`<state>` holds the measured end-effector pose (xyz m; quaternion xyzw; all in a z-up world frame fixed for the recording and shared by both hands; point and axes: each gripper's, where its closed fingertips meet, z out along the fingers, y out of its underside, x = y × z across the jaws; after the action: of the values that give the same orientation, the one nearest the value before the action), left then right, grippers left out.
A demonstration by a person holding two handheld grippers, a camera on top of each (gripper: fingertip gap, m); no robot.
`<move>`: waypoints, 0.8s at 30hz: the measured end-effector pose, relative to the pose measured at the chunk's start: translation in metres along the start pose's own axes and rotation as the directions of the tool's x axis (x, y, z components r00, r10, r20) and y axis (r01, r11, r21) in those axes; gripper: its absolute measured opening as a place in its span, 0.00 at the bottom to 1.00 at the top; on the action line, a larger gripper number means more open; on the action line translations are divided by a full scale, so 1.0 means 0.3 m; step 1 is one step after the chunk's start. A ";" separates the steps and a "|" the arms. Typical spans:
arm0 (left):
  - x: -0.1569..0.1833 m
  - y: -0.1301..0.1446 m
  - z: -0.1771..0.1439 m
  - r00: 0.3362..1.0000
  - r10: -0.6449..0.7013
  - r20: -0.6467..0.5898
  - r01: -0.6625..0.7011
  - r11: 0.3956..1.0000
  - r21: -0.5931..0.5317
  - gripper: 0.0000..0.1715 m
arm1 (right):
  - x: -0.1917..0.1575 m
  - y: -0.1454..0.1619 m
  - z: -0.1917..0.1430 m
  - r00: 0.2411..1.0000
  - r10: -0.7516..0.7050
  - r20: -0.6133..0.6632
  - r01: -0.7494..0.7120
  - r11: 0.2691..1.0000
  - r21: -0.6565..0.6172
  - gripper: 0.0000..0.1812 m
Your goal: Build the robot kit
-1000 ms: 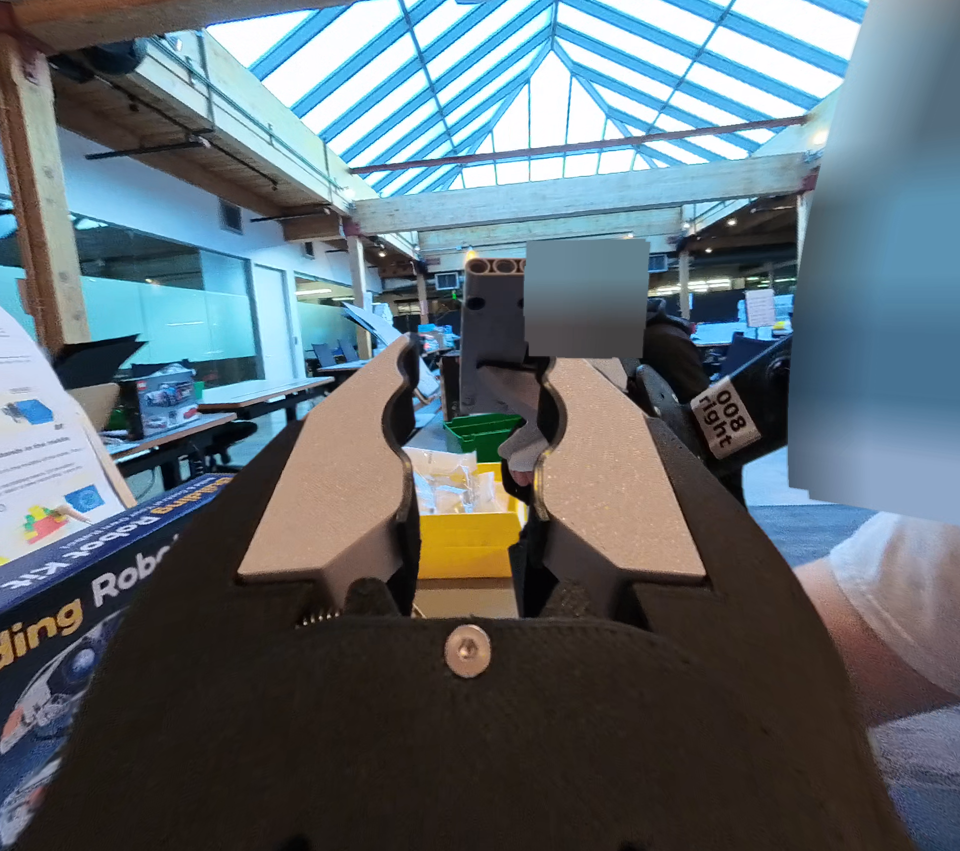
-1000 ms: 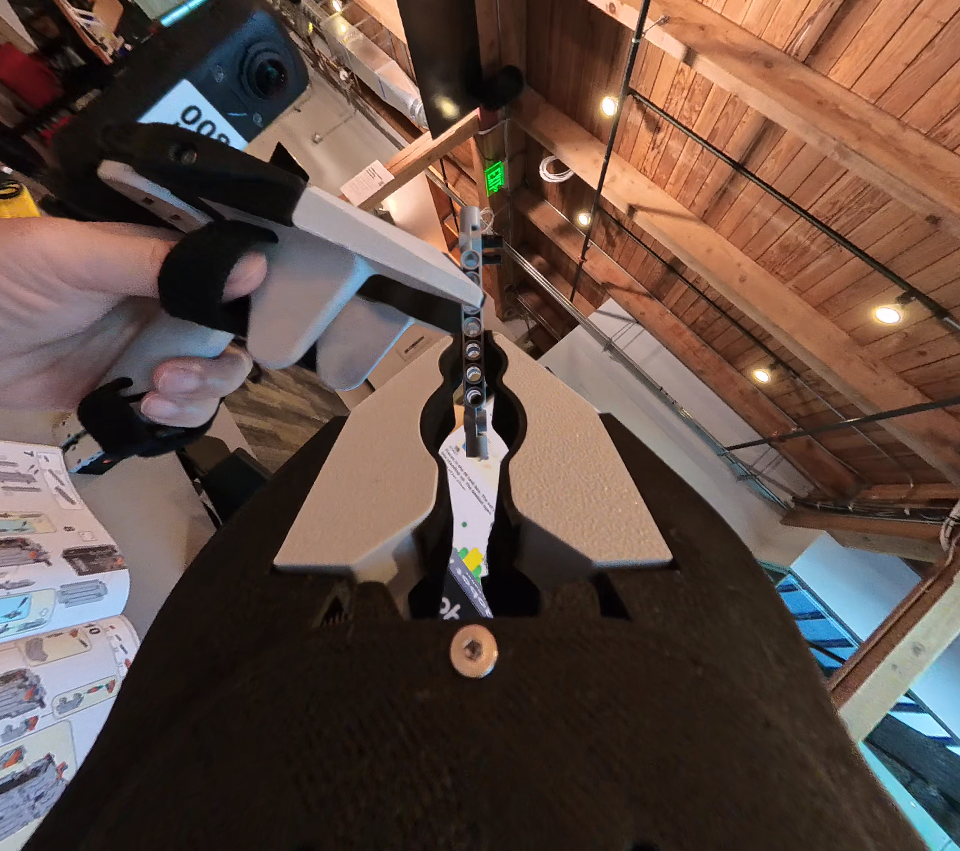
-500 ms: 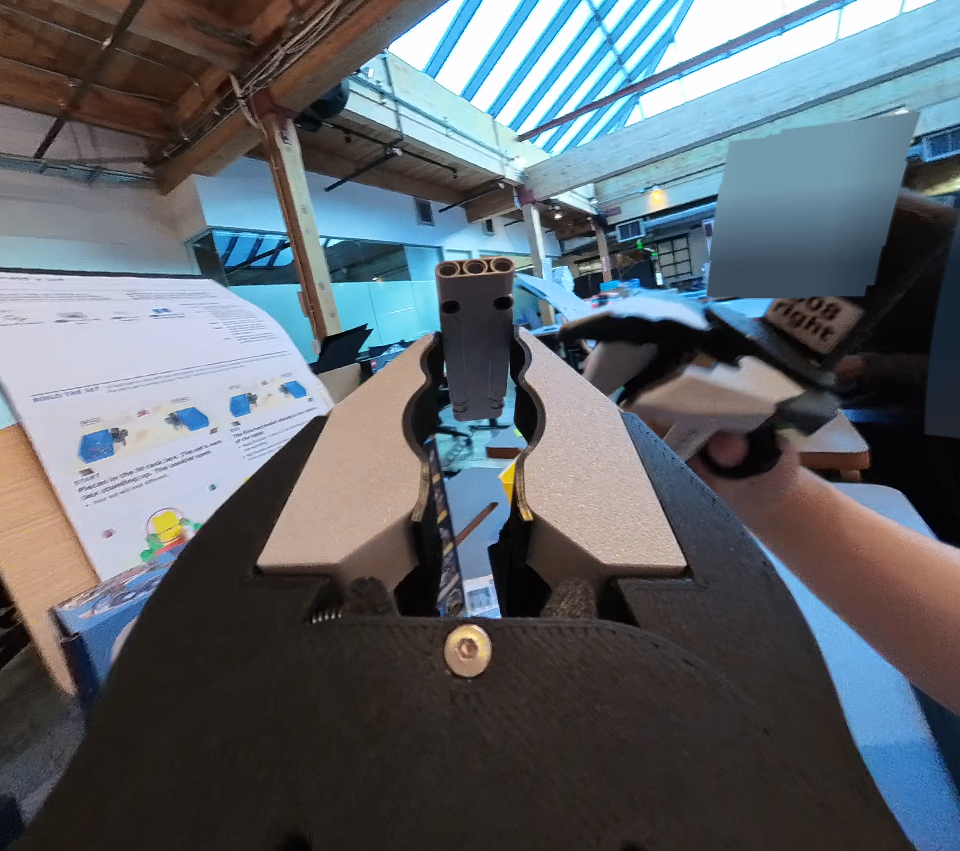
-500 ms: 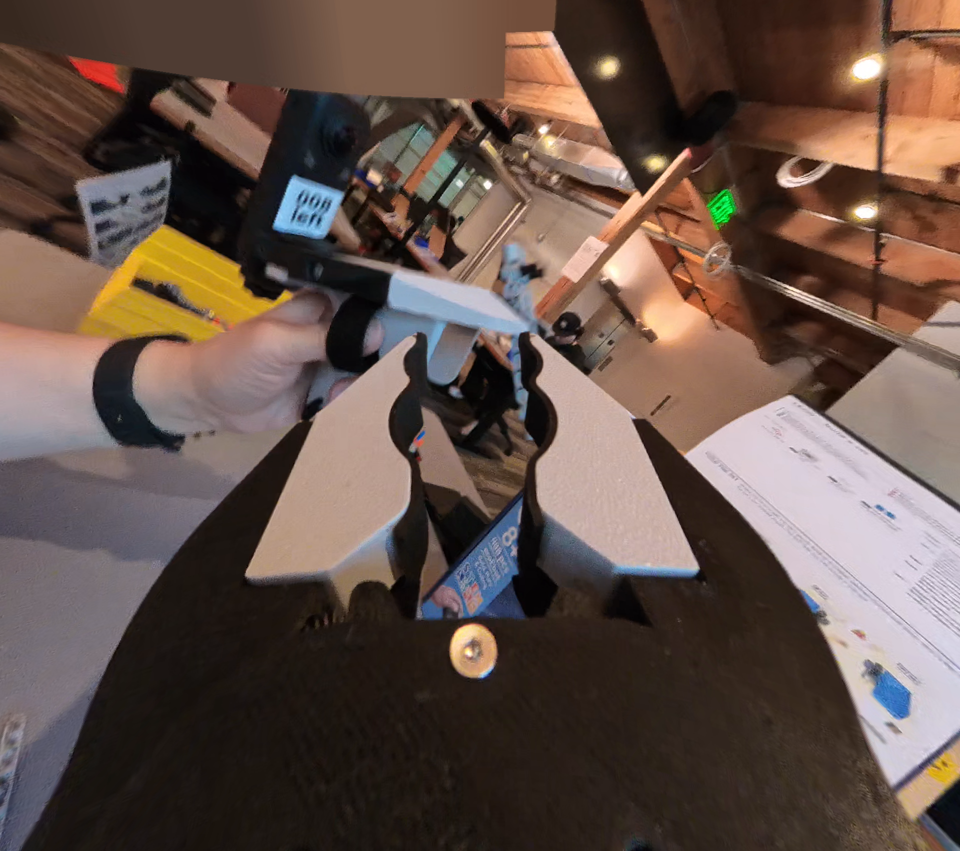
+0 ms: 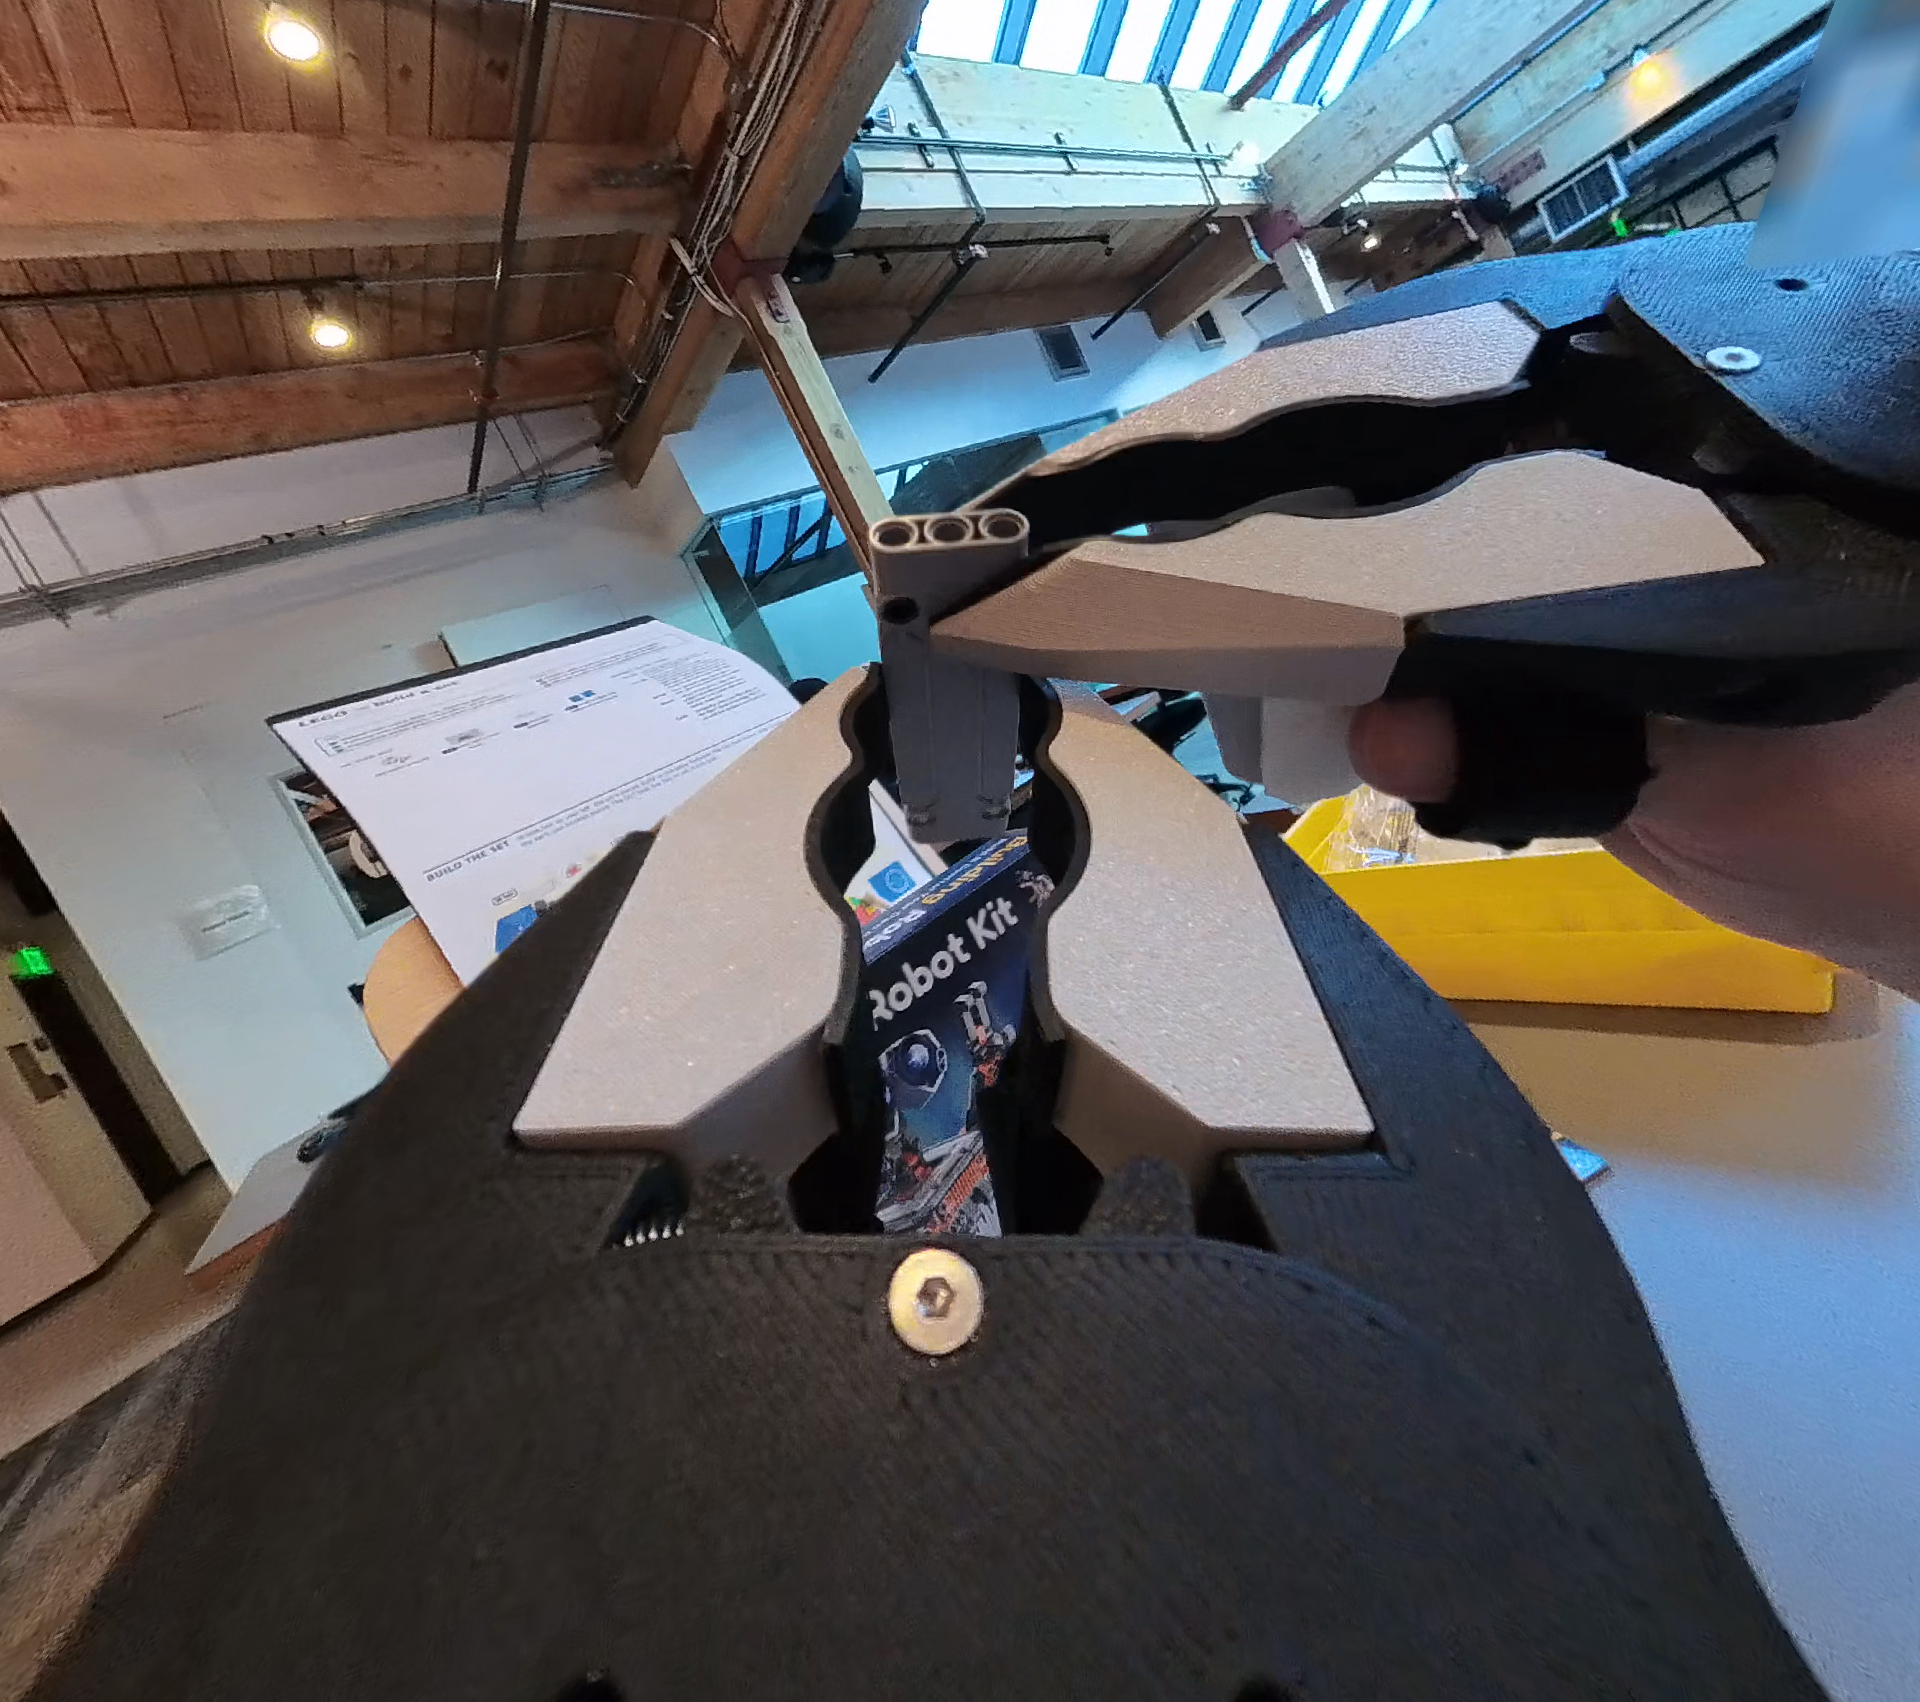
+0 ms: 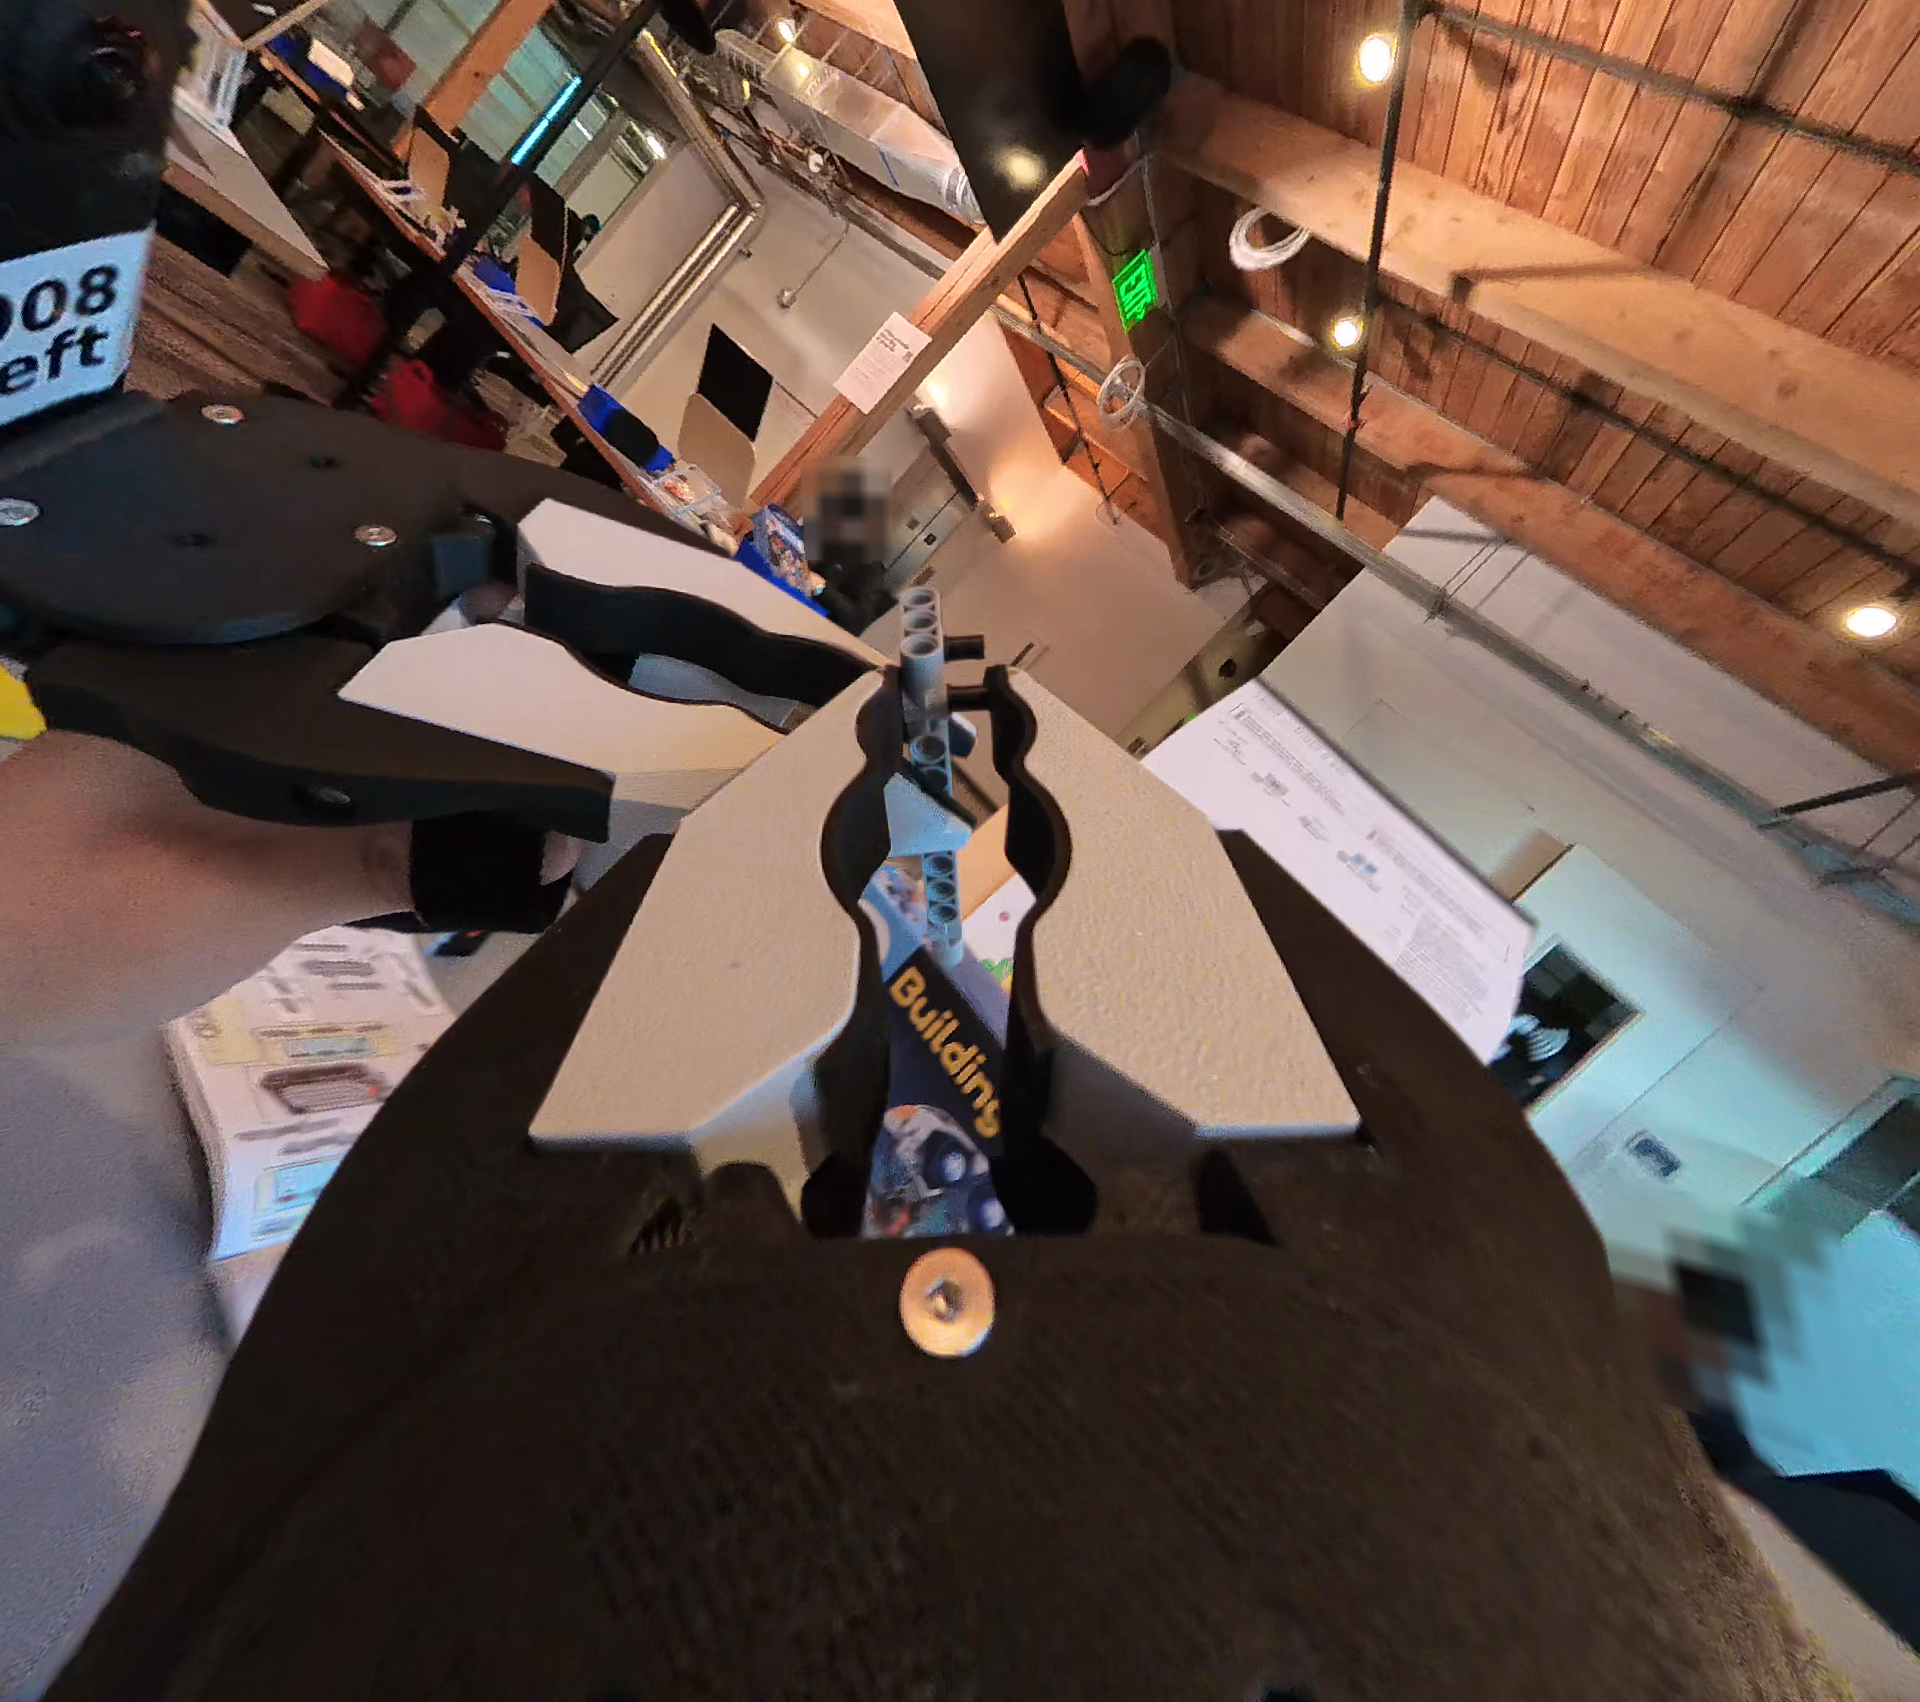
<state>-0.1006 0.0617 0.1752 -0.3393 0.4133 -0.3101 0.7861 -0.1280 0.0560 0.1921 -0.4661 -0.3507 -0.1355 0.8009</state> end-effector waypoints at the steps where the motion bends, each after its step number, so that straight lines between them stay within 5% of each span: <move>1: 0.003 -0.004 -0.001 1.000 -0.003 -0.006 0.003 1.000 0.006 0.13 | 0.001 -0.009 -0.004 0.999 -0.042 -0.020 0.042 0.999 0.011 0.08; 17: 0.001 -0.002 0.000 1.000 -0.030 -0.003 0.030 0.999 0.009 0.13 | -0.001 -0.011 -0.002 1.000 0.029 0.001 -0.030 0.999 0.012 0.08; 20: 0.011 0.008 0.002 1.000 0.005 -0.006 -0.005 1.000 0.000 0.13 | -0.003 -0.018 0.002 1.000 0.020 0.000 -0.020 1.000 -0.006 0.16; 24: 0.042 0.012 0.009 0.998 0.064 -0.013 -0.064 0.998 -0.006 0.13 | -0.004 -0.006 0.002 1.000 0.016 0.001 -0.016 0.998 -0.067 0.10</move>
<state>-0.0918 0.0548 0.1682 -0.3265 0.4297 -0.2857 0.7919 -0.1301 0.0556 0.1926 -0.4956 -0.3429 -0.1405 0.7855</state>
